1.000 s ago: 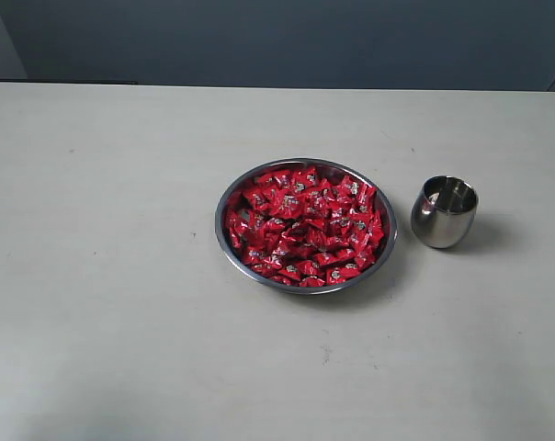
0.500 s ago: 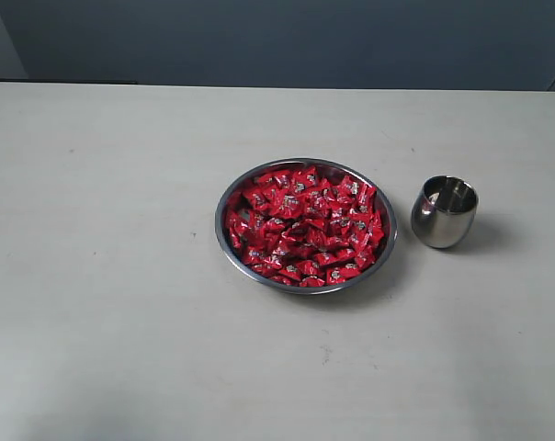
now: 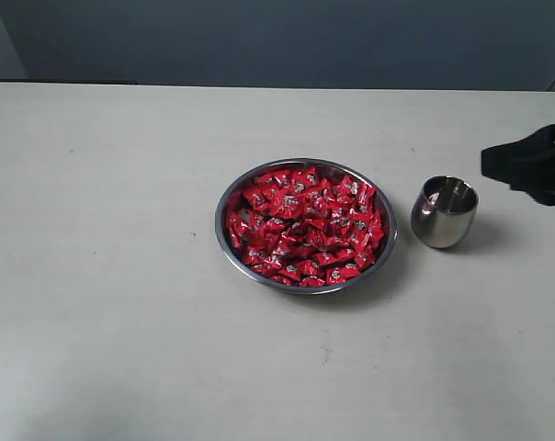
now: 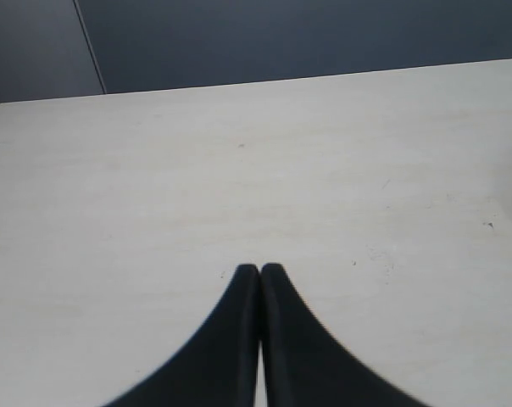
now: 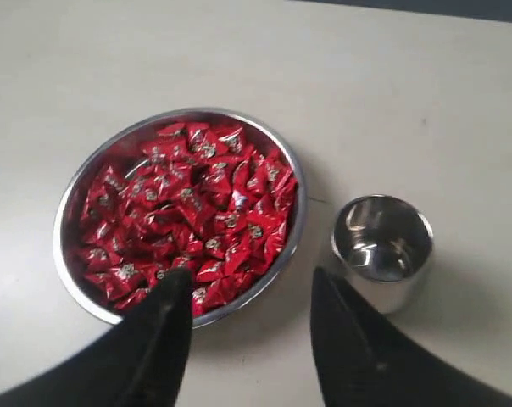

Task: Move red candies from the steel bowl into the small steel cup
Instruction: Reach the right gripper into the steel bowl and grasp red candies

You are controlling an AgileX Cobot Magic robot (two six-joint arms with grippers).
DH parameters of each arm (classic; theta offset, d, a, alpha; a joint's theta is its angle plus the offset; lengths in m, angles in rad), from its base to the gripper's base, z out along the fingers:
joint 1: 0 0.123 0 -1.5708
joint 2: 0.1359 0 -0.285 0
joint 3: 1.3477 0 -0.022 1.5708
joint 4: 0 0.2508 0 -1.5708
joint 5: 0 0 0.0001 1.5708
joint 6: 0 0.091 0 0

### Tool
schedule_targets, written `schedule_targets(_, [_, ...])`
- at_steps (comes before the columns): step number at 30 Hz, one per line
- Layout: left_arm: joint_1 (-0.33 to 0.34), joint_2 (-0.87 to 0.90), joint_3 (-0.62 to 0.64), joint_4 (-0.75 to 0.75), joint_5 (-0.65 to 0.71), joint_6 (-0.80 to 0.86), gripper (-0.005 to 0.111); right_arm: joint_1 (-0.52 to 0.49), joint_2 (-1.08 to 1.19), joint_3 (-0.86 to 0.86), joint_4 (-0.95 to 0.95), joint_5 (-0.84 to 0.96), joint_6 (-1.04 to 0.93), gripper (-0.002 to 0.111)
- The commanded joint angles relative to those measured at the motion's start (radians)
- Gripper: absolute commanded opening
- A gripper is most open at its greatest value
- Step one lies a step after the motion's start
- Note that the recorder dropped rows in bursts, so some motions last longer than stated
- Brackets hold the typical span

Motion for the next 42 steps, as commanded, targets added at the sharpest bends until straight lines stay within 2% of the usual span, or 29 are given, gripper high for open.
schedule_targets(1, [-0.008, -0.005, -0.008, 0.002, -0.005, -0.002, 0.0, 0.097, 0.163, -0.051, 0.012, -0.027, -0.066, 0.044])
schedule_targets(10, [-0.008, -0.005, -0.008, 0.002, -0.005, -0.002, 0.0, 0.281, 0.461, -0.199, -0.055, -0.076, -0.08, 0.044])
schedule_targets(19, [-0.008, -0.005, -0.008, 0.002, -0.005, -0.002, 0.0, 0.407, 0.709, -0.361, -0.087, -0.102, -0.08, 0.044])
schedule_targets(29, [-0.008, -0.005, -0.008, 0.002, -0.005, -0.002, 0.0, 0.44, 0.889, -0.477, -0.117, -0.128, -0.078, 0.043])
schedule_targets(37, [-0.008, -0.005, -0.008, 0.002, -0.005, -0.002, 0.0, 0.44, 0.934, -0.49, -0.183, -0.179, -0.076, 0.043])
schedule_targets(42, [-0.008, -0.005, -0.008, 0.002, -0.005, -0.002, 0.0, 0.44, 0.953, -0.49, -0.183, -0.198, -0.076, 0.037])
